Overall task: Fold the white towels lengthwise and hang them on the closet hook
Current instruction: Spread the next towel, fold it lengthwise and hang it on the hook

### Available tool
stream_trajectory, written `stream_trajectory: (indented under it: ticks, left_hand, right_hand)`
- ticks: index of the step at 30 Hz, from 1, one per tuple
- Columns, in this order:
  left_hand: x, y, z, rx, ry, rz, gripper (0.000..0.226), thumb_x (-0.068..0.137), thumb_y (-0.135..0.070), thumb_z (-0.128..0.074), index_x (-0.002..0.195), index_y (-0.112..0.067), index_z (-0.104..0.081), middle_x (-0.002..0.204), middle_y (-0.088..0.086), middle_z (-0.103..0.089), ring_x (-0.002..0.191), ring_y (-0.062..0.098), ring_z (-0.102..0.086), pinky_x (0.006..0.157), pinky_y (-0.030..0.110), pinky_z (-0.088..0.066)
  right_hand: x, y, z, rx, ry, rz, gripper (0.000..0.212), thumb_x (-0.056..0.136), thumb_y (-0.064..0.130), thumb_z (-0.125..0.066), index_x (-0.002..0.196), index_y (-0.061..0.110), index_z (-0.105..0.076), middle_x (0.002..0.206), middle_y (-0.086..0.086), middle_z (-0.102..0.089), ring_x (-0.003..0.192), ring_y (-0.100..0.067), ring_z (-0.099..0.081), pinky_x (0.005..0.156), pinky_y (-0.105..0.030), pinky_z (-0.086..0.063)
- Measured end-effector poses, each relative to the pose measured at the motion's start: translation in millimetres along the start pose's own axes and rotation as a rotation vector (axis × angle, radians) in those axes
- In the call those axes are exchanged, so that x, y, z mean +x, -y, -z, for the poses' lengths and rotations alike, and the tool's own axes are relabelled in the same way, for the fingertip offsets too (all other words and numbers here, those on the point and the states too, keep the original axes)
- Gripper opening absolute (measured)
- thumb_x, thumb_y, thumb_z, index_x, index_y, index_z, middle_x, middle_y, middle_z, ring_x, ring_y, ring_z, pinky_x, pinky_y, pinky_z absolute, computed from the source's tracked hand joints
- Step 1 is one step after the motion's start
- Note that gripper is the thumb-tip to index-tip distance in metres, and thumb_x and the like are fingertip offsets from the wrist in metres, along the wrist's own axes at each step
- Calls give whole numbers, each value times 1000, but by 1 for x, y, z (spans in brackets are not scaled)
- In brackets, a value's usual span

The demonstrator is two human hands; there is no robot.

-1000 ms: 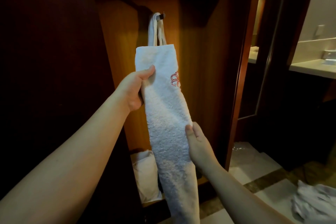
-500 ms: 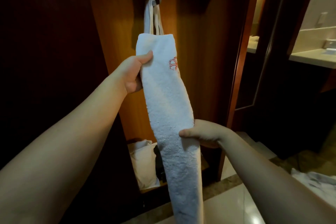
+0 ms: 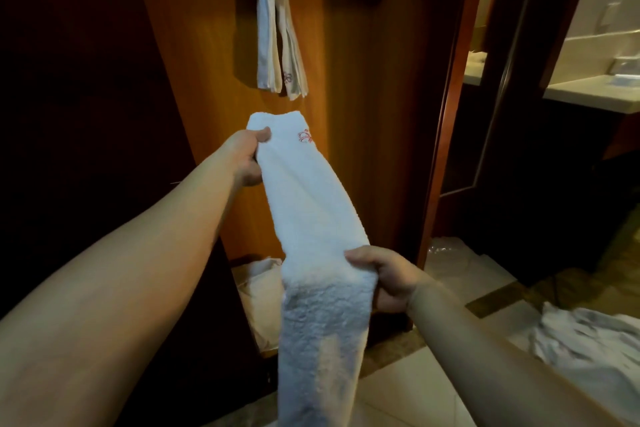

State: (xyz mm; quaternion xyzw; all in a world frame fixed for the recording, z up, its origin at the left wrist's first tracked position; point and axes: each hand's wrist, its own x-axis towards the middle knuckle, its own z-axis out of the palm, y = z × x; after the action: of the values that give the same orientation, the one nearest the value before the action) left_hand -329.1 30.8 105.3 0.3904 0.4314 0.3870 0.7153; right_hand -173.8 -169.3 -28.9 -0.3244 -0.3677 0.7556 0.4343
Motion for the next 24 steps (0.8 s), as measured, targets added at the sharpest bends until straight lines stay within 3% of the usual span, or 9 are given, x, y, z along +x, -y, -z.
stream_trajectory:
  ticks: [3,6,10,12,15,17,18,21,24]
  left_hand:
    - [11,4,1,21,-2,27,31,98,-13,-60,125,-3,-48,109,24,-70,98,41,-69,87,58,-54]
    - [17,10,3,73,-15,24,43,98,-13,-60,138,-8,-44,112,23,-69,102,40,-69,95,58,-52]
    - [25,31,13,80,-5,42,49,103,-22,-54,147,-7,-38,127,20,-64,106,38,-67,89,55,-56]
    - [28,52,22,50,126,100,52,106,-41,-42,145,-7,-46,125,15,-67,102,35,-70,72,45,-60]
    - [37,91,42,-57,291,229,75,102,-62,-29,118,0,-68,105,23,-73,89,40,-73,66,45,-59]
    - [36,117,54,-95,483,323,80,104,-59,-23,129,7,-61,91,25,-74,83,38,-74,68,45,-59]
    - [34,127,58,-126,596,336,78,105,-58,-19,143,4,-45,99,25,-73,93,36,-72,79,45,-57]
    - [29,142,73,-94,778,300,79,93,-73,-41,146,-14,-50,141,15,-58,134,33,-52,106,50,-43]
    - [10,136,76,97,810,109,66,80,-59,-73,130,-17,-66,130,11,-66,122,28,-62,95,40,-53]
  right_hand:
    - [2,-8,3,106,78,-22,57,54,24,-95,107,12,-79,112,-11,-74,109,-27,-70,95,-43,-53]
    - [4,-12,3,66,87,-57,62,51,21,-97,109,11,-78,113,-10,-74,109,-28,-69,104,-48,-46]
    - [6,-1,-8,27,104,-27,58,55,22,-97,108,9,-79,112,-10,-75,106,-26,-71,95,-44,-55]
    - [6,13,-13,59,70,27,58,55,24,-97,107,8,-79,112,-11,-75,104,-27,-72,88,-41,-58]
    - [9,40,-20,34,-41,146,45,64,25,-88,104,6,-79,110,-15,-75,101,-28,-73,83,-39,-60]
    - [13,57,-22,22,-141,214,33,76,26,-71,100,5,-80,107,-16,-75,97,-28,-74,80,-36,-60]
    - [15,64,-22,28,-190,244,34,79,26,-65,98,4,-80,107,-16,-75,96,-28,-74,79,-35,-60]
    - [22,81,-24,27,-347,337,36,83,32,-61,101,8,-80,109,-15,-75,98,-29,-74,78,-35,-60]
    - [29,94,-24,79,-503,399,42,92,33,-60,125,8,-68,116,-15,-73,104,-30,-72,80,-37,-59]
